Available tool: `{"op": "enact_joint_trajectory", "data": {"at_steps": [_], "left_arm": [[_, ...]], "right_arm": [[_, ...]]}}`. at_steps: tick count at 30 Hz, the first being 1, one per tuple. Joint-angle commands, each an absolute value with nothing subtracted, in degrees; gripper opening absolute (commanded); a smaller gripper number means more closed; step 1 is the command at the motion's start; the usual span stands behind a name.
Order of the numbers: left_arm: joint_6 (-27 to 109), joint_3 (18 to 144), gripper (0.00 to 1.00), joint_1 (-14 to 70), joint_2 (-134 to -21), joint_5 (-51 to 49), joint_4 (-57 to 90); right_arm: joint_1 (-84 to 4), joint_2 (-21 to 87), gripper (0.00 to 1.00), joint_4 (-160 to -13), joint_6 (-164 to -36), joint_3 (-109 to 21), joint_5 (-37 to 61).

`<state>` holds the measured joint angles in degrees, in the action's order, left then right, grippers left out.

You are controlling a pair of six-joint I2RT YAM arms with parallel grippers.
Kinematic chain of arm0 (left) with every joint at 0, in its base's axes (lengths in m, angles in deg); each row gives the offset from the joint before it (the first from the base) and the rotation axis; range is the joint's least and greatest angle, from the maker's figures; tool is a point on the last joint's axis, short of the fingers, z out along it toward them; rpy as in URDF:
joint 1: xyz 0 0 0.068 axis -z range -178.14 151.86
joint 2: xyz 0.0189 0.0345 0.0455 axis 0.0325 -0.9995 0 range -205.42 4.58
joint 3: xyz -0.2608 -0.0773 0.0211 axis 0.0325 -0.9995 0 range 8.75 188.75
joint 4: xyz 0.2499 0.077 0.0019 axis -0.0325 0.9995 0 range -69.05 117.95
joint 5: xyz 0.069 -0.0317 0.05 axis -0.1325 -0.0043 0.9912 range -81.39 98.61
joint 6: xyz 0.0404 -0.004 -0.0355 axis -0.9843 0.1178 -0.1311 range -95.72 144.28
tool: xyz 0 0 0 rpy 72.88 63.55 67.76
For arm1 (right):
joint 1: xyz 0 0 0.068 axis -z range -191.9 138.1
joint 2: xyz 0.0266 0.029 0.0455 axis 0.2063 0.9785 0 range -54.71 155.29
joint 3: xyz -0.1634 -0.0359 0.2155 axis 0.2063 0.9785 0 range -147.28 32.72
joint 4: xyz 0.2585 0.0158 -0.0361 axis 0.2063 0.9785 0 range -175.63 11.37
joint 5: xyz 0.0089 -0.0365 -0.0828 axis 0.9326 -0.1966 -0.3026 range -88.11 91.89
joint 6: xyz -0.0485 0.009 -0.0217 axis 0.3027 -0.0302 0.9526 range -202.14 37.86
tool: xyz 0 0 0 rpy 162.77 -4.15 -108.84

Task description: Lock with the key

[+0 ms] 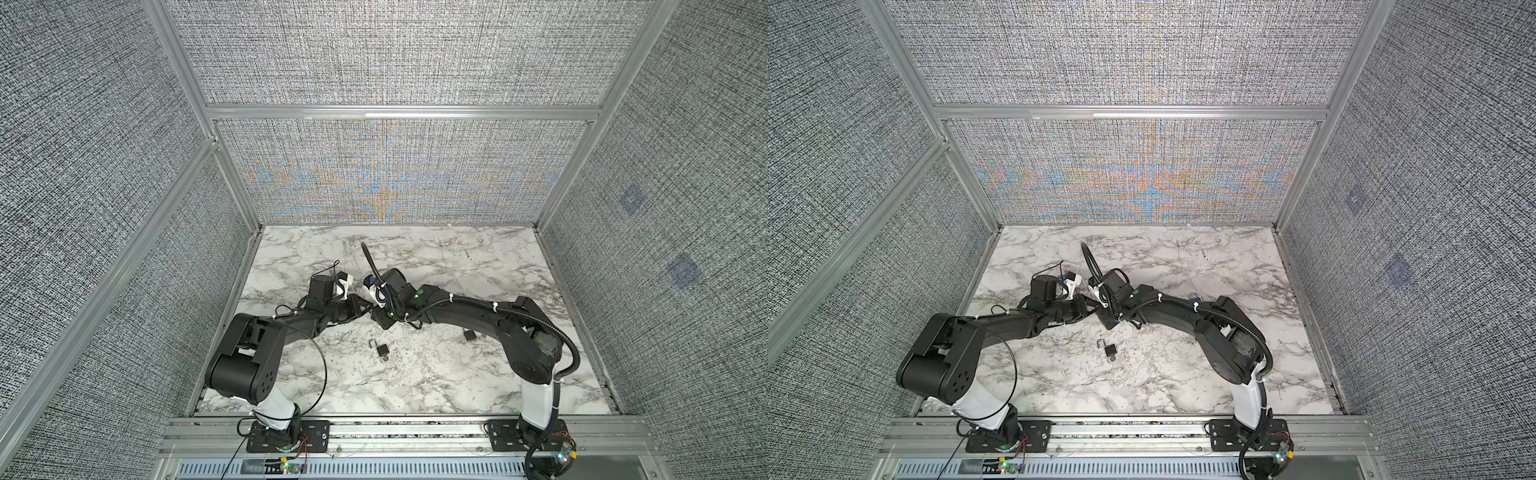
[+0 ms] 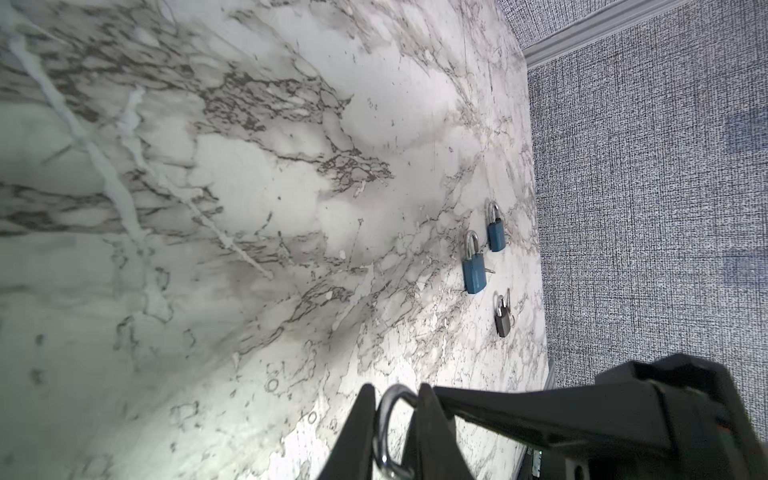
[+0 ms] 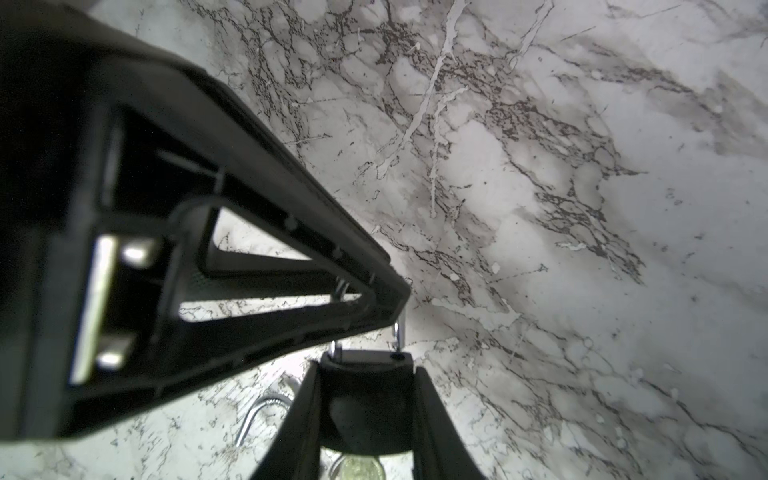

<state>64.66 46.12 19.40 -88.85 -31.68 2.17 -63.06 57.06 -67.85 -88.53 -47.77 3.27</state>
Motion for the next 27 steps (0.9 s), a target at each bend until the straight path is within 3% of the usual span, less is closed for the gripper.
{"op": "enact_joint_trajectory", "data": {"at_steps": [1, 4, 8, 10, 12, 21, 27], "left_arm": [[64.9, 46.5, 0.12, 19.6, -89.4, -32.9, 0.1], [65.4, 46.4, 0.0, 19.7, -89.9, -33.4, -0.6], [66.7, 46.0, 0.0, 19.7, -90.0, -34.2, -2.1], [67.3, 45.9, 0.0, 19.7, -89.9, -34.5, -2.8], [68.1, 45.8, 0.0, 19.7, -89.2, -34.5, -3.1], [73.5, 46.4, 0.0, 21.3, -83.1, -32.2, -5.6], [75.3, 49.2, 0.0, 24.8, -80.1, -29.8, -4.1]], "right_arm": [[-63.2, 56.9, 0.26, -68.6, -88.9, -48.5, 3.5], [-63.1, 56.9, 0.25, -68.7, -88.9, -48.8, 3.5], [-63.1, 57.0, 0.26, -69.0, -89.3, -48.9, 3.7], [-63.0, 56.5, 0.4, -69.7, -89.7, -48.4, 4.7], [-62.5, 55.2, 0.48, -71.2, -90.7, -46.8, 5.9], [-55.7, 40.6, 0.49, -87.6, -99.1, -28.7, 18.8], [-55.4, 34.4, 0.49, -91.6, -99.1, -22.9, 19.3]]}}
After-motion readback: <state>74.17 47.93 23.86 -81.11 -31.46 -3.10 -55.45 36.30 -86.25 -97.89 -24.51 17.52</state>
